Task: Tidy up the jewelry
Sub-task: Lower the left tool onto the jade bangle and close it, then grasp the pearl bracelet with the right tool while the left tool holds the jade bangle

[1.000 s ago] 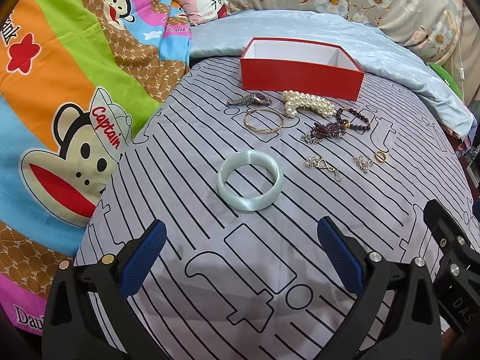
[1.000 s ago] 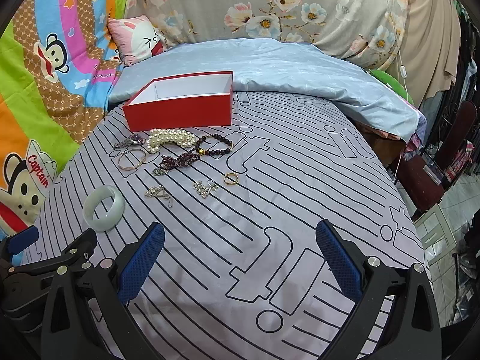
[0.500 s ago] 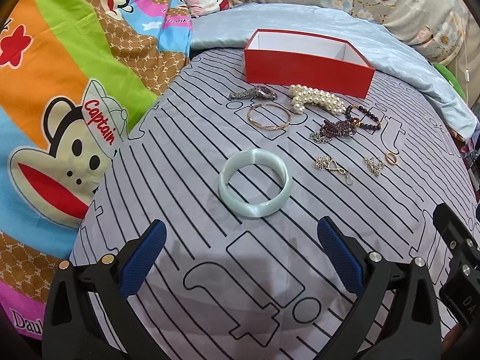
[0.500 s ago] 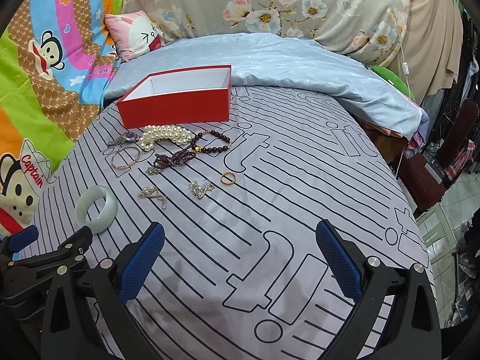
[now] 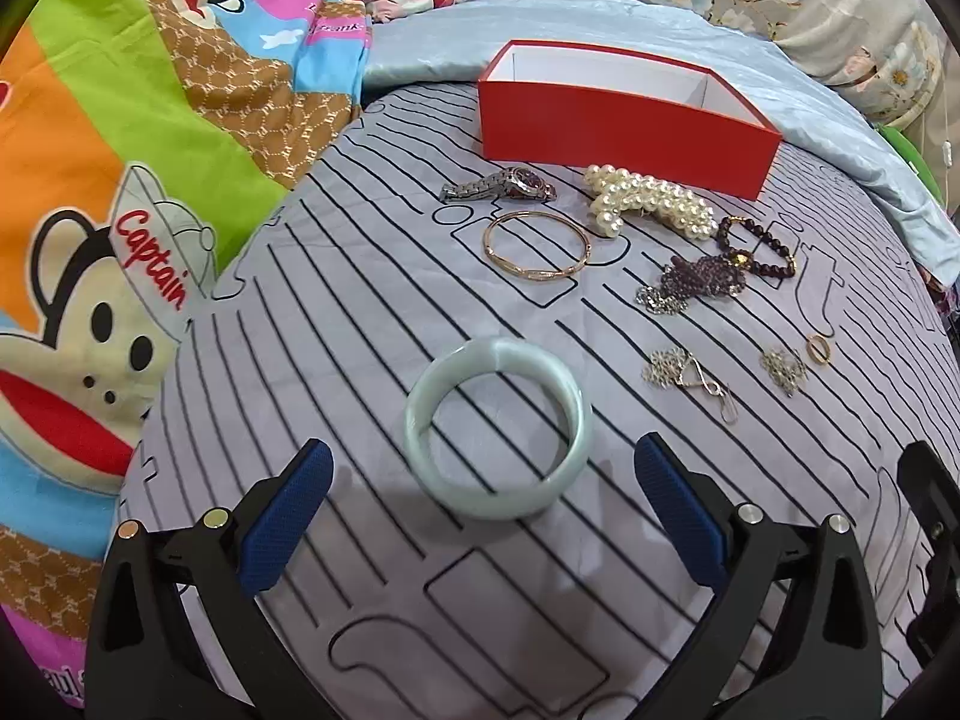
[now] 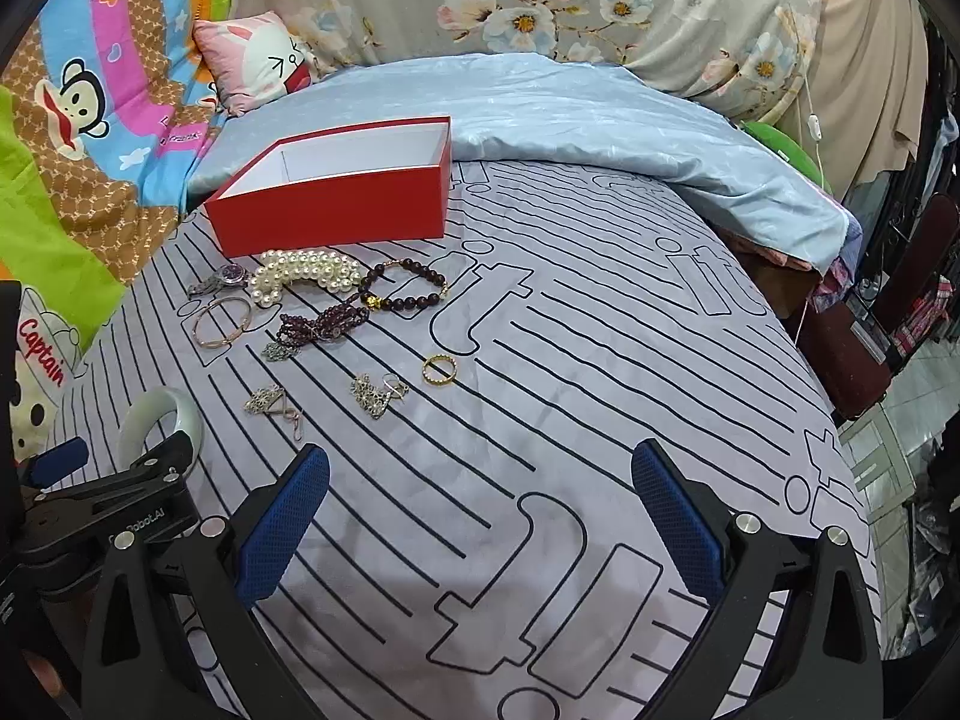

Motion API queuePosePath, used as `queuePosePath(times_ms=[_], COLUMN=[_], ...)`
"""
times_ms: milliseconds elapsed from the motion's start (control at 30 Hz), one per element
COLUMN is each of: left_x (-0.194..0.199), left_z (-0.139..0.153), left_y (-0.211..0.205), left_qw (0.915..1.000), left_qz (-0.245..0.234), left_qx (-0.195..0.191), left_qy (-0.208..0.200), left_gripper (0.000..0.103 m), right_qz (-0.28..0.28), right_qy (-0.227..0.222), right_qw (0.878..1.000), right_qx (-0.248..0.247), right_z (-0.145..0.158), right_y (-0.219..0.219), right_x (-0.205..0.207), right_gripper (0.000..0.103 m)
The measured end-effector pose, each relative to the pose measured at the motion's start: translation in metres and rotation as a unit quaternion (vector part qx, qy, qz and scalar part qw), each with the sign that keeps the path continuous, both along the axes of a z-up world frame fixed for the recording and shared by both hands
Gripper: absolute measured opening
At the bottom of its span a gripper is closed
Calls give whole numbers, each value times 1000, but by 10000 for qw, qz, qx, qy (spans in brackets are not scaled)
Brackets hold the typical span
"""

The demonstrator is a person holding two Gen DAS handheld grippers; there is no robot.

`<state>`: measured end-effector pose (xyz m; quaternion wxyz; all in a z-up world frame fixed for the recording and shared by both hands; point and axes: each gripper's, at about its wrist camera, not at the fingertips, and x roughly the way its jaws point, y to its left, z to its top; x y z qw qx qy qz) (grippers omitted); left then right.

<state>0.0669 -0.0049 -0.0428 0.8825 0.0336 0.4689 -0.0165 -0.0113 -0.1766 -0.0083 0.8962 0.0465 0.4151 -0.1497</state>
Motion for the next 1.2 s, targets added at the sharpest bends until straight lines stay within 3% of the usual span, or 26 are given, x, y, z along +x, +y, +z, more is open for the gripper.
queuePosePath(times_ms=[333, 600, 1200], left_x=[17, 21, 21], left_z=[-17, -21, -17], left_y=[-3, 0, 11], left_qw=[9998, 9995, 9991], left_qz=[-50, -86, -48], left_qx=[-87, -221, -366], left_qy=[189, 201, 210], left_gripper=[87, 72, 71], right_qz=[-4, -8, 64], right_qy=[94, 161, 185], right_qw=[10000, 9999, 9998], right_qx=[27, 26, 71], right_z=[-8, -12, -18], right_y=[-4, -5, -7], right_x=[16, 21, 33], right_gripper=[98, 98, 98])
